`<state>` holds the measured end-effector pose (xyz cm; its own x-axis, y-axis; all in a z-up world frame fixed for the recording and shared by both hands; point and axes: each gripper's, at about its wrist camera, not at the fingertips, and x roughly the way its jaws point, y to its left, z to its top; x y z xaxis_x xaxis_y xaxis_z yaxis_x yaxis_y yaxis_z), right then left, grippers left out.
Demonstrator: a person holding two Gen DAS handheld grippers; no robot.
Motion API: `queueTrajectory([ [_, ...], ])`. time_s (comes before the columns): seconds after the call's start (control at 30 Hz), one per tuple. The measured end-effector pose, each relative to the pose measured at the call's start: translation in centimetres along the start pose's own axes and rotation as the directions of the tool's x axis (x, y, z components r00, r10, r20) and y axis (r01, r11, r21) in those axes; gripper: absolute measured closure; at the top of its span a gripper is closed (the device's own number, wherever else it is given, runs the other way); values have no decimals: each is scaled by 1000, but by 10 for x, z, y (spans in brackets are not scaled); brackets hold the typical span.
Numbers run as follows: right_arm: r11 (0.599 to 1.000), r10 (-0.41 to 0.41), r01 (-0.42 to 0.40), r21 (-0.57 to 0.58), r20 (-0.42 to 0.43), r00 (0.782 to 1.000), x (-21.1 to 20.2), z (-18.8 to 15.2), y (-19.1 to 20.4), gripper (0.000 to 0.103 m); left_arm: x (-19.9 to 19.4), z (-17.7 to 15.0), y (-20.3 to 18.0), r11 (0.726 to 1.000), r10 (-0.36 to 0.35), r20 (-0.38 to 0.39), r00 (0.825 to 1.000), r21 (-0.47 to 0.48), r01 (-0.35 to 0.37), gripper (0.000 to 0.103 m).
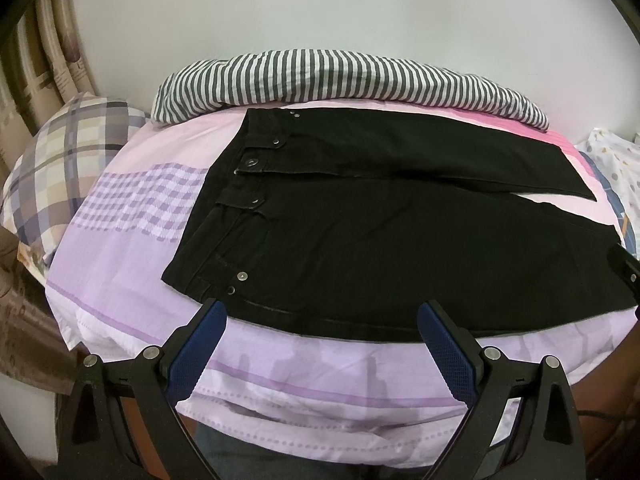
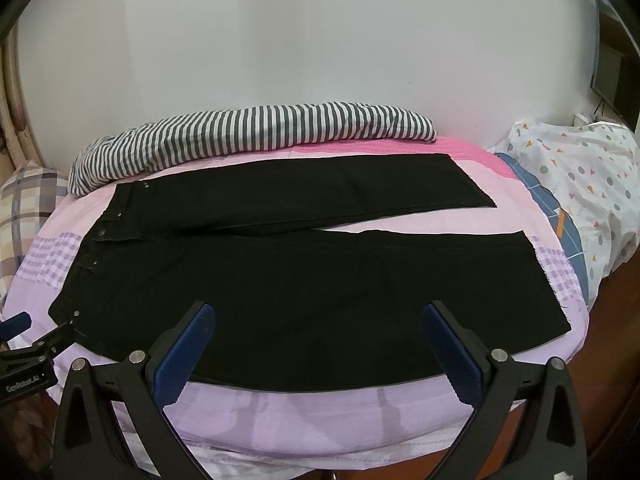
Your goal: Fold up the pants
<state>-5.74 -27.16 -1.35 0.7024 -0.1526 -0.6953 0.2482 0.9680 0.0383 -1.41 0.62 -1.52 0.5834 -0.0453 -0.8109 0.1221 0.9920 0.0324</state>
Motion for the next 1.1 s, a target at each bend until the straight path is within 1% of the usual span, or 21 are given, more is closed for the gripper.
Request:
queueTrajectory([
  [0.7, 1000, 7, -7, 17, -1, 1000, 2, 0, -5, 1, -1, 4, -2, 1000, -17, 14, 1000, 13, 17, 7],
  [0.83, 1000, 10, -10, 24, -7, 1000, 4, 1, -6, 1, 2, 8, 0, 999, -37, 22, 999, 10, 37, 7],
  [0.93, 999, 16, -16, 32, -11, 1000, 7, 3, -9, 1, 4, 12, 2, 999, -38, 33, 999, 13, 38, 7],
  [1.03, 999, 28, -27, 47, -19, 999, 12, 7, -12, 1, 10, 20, 8, 999, -34, 33, 999, 10, 33, 9],
  [1.1, 998, 38, -37, 60, -22, 999, 17, 11, -16, 1, 16, 29, 17, 999, -48, 24, 999, 0, 48, 17],
])
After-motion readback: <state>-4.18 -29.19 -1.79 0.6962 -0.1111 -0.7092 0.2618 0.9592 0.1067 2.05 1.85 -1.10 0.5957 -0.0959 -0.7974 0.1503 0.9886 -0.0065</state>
